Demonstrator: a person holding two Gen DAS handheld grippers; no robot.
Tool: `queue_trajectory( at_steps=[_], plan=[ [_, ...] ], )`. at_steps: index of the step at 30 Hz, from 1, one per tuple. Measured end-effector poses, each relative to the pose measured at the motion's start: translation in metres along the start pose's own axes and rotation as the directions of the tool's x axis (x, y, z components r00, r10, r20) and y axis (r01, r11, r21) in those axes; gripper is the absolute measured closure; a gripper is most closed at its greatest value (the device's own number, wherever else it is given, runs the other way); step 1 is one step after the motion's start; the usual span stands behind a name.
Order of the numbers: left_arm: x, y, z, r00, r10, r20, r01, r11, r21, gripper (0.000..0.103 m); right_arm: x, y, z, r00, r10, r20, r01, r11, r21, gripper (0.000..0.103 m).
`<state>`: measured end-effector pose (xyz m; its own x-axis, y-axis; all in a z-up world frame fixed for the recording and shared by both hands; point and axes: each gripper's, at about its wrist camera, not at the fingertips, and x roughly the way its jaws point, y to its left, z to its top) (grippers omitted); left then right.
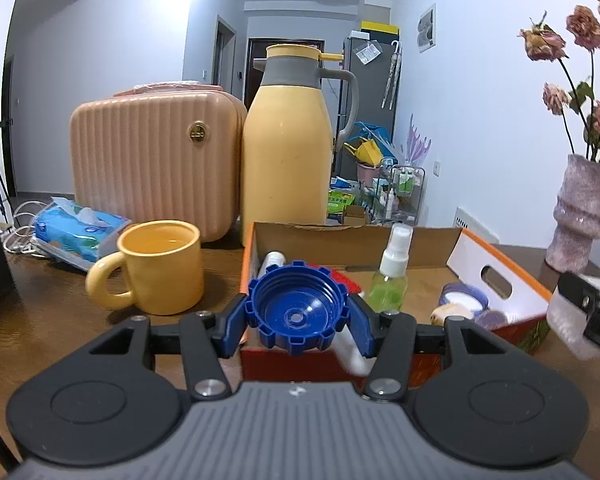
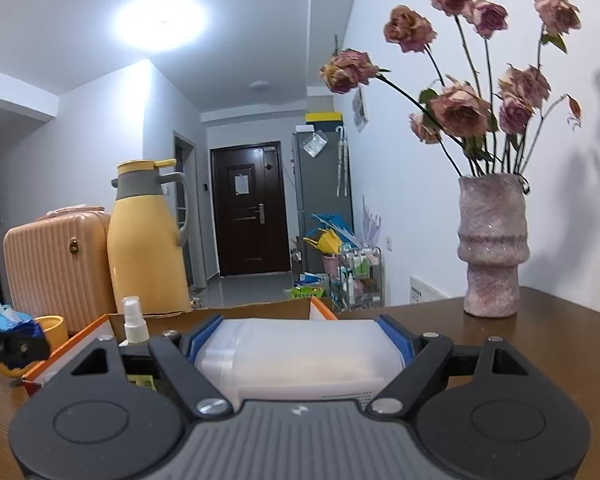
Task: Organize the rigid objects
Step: 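Carry the blue cap and white plastic box over the cardboard box, then open the left gripper to drop the blue cap while the right gripper releases the plastic box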
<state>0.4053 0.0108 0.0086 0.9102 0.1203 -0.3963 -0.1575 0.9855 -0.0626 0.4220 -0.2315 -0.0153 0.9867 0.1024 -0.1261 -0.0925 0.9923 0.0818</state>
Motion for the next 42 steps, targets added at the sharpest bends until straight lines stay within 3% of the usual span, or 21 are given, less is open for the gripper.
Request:
queue_trajectory(
  at_steps=[18,34,37,39,42],
  plan=[
    [0.068,-0.014,0.029,1.0,0.014,-0.009,-0.014,0.999,-0.047,0.05,0.066,0.019,0.003,0.999,0.037,-0.003,-0.037,0.999,-0.019,0.021],
    [0.107,-0.019,0.044,1.0,0.021,-0.021,-0.022,1.0,-0.019,0.049,0.119,0.03,0.003,0.995,0.066,-0.08,-0.067,0.998,-0.016,0.021],
    [0.11,-0.019,0.044,0.999,0.013,-0.03,-0.013,1.0,-0.006,0.038,0.123,0.029,0.001,0.991,0.07,-0.112,-0.072,0.997,-0.011,0.021],
    [0.108,-0.02,0.044,1.0,0.016,-0.021,-0.016,1.0,0.005,0.015,0.122,0.028,0.001,0.991,0.074,-0.116,-0.075,0.997,-0.009,0.019],
    [0.103,-0.02,0.044,0.999,0.038,0.004,-0.038,0.999,0.009,0.002,0.121,0.029,0.001,0.99,0.067,-0.126,-0.069,0.998,-0.012,0.007]
  ],
)
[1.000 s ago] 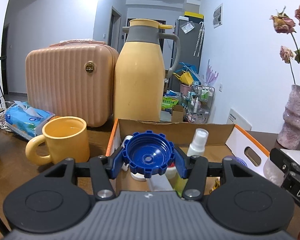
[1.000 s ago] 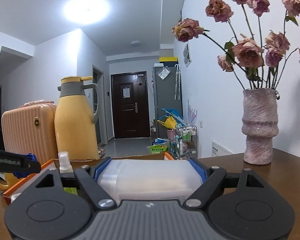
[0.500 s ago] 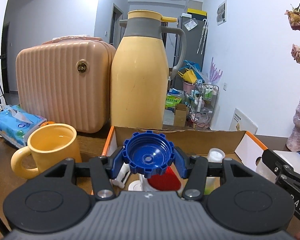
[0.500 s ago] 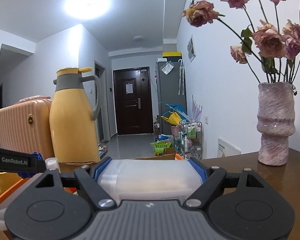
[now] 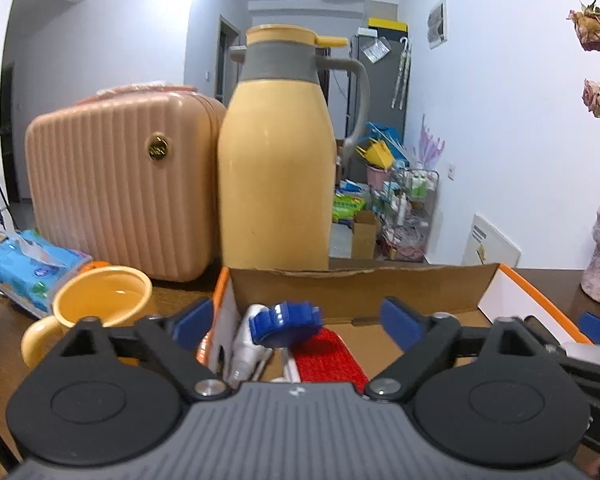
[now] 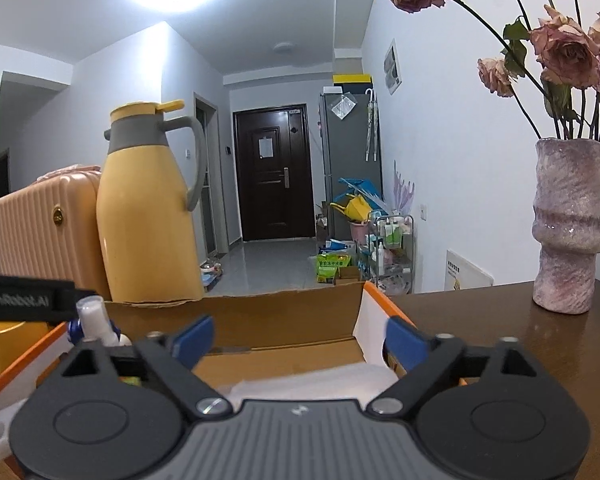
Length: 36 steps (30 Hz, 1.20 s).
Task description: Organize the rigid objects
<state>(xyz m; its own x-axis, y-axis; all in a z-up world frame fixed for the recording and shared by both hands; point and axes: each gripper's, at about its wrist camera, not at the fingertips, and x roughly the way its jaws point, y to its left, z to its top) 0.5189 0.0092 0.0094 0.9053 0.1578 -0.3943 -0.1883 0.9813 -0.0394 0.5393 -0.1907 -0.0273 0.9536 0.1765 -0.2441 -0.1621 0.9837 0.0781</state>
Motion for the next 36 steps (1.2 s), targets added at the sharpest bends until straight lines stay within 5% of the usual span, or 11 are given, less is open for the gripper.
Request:
queue_trajectory(
  at_steps=[4,15,36],
  plan=[
    [-0.006,0.001,0.001,1.0,0.001,0.023,-0.001,1.0,0.007,0.0,-0.001,-0.001,0.0,1.0,-0.003,-0.011,0.003,1.0,0.008,0.0],
    [-0.032,0.003,-0.002,0.997,-0.008,0.072,0.005,0.999,0.035,0.0,-0.028,-0.009,0.003,0.997,-0.06,0.047,0.059,0.998,0.025,0.0],
    [-0.169,0.076,-0.055,0.995,0.01,0.103,-0.014,0.999,0.035,0.0,-0.205,0.0,-0.033,0.989,-0.067,0.135,0.069,0.998,-0.011,0.0]
  ],
)
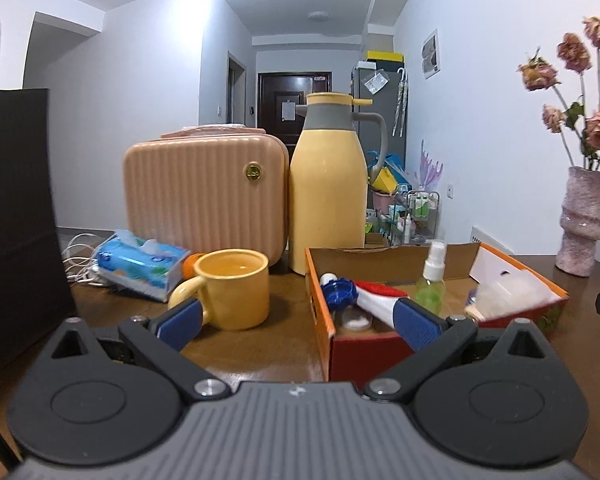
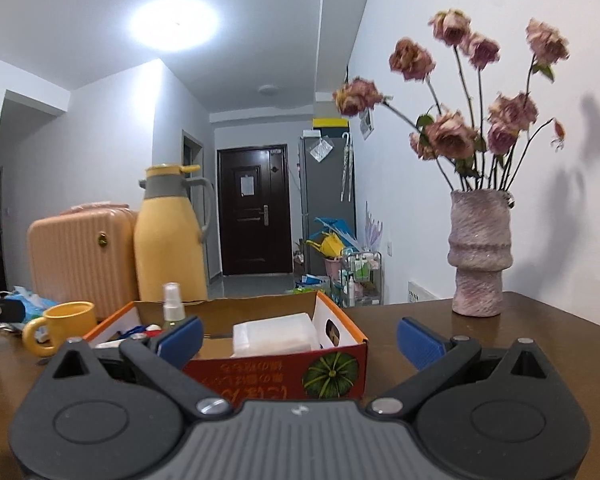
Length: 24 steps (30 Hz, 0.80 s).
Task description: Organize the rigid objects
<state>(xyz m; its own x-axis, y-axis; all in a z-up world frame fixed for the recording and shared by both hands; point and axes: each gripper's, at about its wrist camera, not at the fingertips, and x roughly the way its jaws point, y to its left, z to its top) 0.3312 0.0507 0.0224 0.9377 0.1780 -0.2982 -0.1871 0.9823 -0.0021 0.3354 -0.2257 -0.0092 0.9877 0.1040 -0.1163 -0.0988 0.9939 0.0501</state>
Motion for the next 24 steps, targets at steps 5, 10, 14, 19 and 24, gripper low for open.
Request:
queue_trajectory(
  at_steps=[5,10,14,19,24],
  plan=[
    [-0.043,0.012,-0.017,1.0,-0.017,0.011,0.017,1.0,-0.002,0.0,-0.055,-0.001,-0.003,0.999,0.013,0.031,-0.014,1.0,0.024,0.0],
    [-0.093,0.025,-0.035,0.998,-0.042,0.037,0.042,0.999,0.005,0.0,-0.116,0.0,-0.008,0.998,0.036,0.057,-0.037,0.999,0.03,0.0],
    [-0.133,0.031,-0.055,0.997,-0.072,0.021,0.072,0.997,0.016,0.0,-0.155,0.003,-0.013,0.997,0.067,0.023,-0.068,0.998,0.015,0.0],
    [-0.176,0.032,-0.074,0.996,-0.062,0.067,0.058,0.997,0.059,0.0,-0.192,0.009,-0.023,0.998,0.055,0.008,-0.055,0.998,-0.011,0.0],
    [-0.195,0.032,-0.084,0.995,-0.079,0.061,0.076,0.996,0.044,0.0,-0.211,0.013,-0.036,0.997,0.056,-0.044,-0.057,0.998,-0.013,0.0]
  ],
)
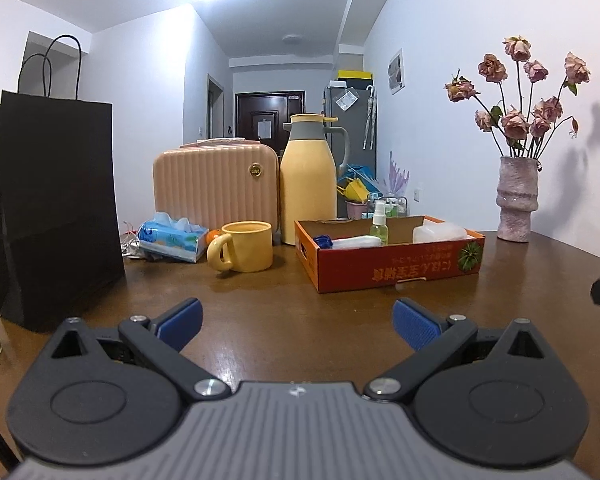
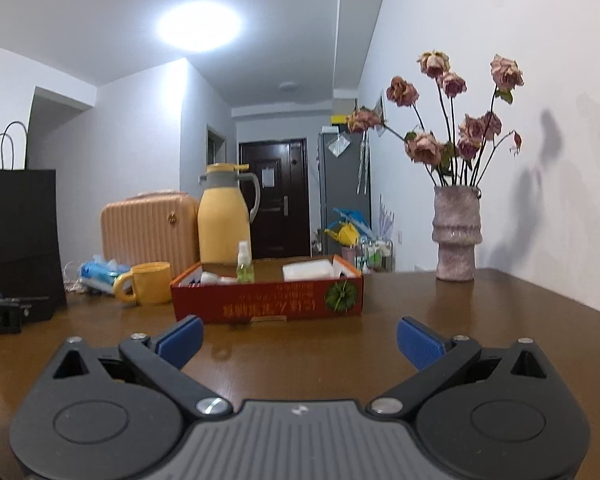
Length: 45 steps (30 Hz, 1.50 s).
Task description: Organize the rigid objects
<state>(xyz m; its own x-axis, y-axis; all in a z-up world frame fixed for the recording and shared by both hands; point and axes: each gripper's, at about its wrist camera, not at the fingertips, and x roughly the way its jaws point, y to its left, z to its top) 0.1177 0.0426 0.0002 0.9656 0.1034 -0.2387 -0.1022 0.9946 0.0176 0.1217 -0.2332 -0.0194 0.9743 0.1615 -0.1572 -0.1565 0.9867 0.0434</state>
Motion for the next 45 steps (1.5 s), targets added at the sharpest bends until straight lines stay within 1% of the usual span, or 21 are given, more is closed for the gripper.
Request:
queue_trajectory(
  at_steps=[4,15,26,45],
  plan=[
    [-0.005,-0.002,-0.005,1.0,-0.016,-0.009,0.016,1.0,-0.004,0.0,-0.007,0.004,-0.005,1.0,-0.003,-0.016,0.003,1.0,-0.007,0.0],
    [-0.014,0.0,-0.007,1.0,-0.031,0.001,0.031,0.999,-0.014,0.0,-0.011,0.008,-0.002,1.0,-0.003,-0.013,0.002,1.0,-0.012,0.0],
    [-0.017,0.0,-0.007,1.0,-0.029,0.011,0.03,0.999,-0.012,0.0,-0.012,0.007,-0.001,1.0,0.0,-0.011,-0.001,1.0,-0.009,0.0],
    [-0.017,0.001,-0.007,1.0,-0.01,0.011,0.01,1.0,-0.007,0.0,-0.005,0.007,-0.002,0.999,0.009,-0.034,-0.009,1.0,-0.003,0.0]
  ],
)
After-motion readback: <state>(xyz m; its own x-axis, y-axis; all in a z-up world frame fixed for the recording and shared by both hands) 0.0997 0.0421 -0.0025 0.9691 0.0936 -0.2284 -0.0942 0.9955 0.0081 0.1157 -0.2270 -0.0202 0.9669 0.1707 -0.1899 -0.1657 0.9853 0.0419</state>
